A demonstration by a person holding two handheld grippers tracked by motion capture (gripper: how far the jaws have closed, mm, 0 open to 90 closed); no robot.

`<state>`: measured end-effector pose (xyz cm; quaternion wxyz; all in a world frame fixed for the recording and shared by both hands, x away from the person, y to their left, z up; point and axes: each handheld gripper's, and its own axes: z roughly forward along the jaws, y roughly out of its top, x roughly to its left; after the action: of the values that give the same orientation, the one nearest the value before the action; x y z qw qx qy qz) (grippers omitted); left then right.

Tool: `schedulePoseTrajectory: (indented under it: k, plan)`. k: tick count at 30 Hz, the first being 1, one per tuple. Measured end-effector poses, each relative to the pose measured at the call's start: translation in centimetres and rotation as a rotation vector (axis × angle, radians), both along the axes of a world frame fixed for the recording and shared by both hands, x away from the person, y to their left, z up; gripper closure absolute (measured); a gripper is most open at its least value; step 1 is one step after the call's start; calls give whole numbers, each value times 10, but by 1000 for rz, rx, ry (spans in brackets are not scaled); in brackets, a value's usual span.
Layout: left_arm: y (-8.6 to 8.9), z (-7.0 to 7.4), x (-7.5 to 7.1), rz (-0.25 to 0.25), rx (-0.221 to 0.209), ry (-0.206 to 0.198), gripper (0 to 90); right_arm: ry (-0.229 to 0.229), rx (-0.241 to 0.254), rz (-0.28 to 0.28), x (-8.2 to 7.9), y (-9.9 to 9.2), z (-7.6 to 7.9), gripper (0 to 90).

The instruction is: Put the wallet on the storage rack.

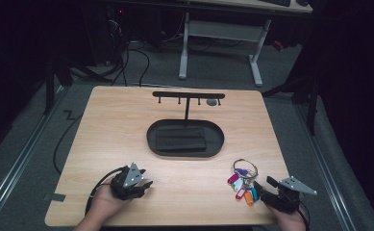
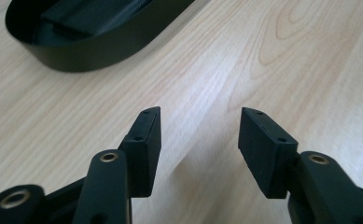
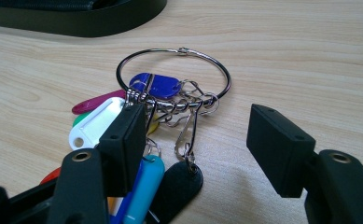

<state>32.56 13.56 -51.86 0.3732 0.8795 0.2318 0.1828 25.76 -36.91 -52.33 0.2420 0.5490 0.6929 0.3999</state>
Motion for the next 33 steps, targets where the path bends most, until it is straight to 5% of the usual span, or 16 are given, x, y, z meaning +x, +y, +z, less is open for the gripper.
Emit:
schedulePoseTrajectory:
  k: [2,4,7,8,11,23,29,33]
  plan:
    - [5,1,-3,15,-15,7,487,0,-2,2,0,1,0,378]
    - [14,4,-11,54,-76,27,481,0,-4,4,0,1,0,378]
    - [23,2,-27,111,-105,-1,452,-4,-7,8,0,1,1,378]
    - [29,1,-33,143,-146,16,455,-3,-10,10,0,1,0,379]
    - [34,3,-33,164,-163,-10,439,-1,-13,9,1,0,-1,381]
    - [38,-1,-24,137,-136,21,390,5,-39,20,2,8,2,367]
    - [44,2,-26,129,-173,-8,383,77,-82,44,14,22,8,366]
    - [49,1,-24,136,-202,-6,355,86,-131,51,18,31,15,345]
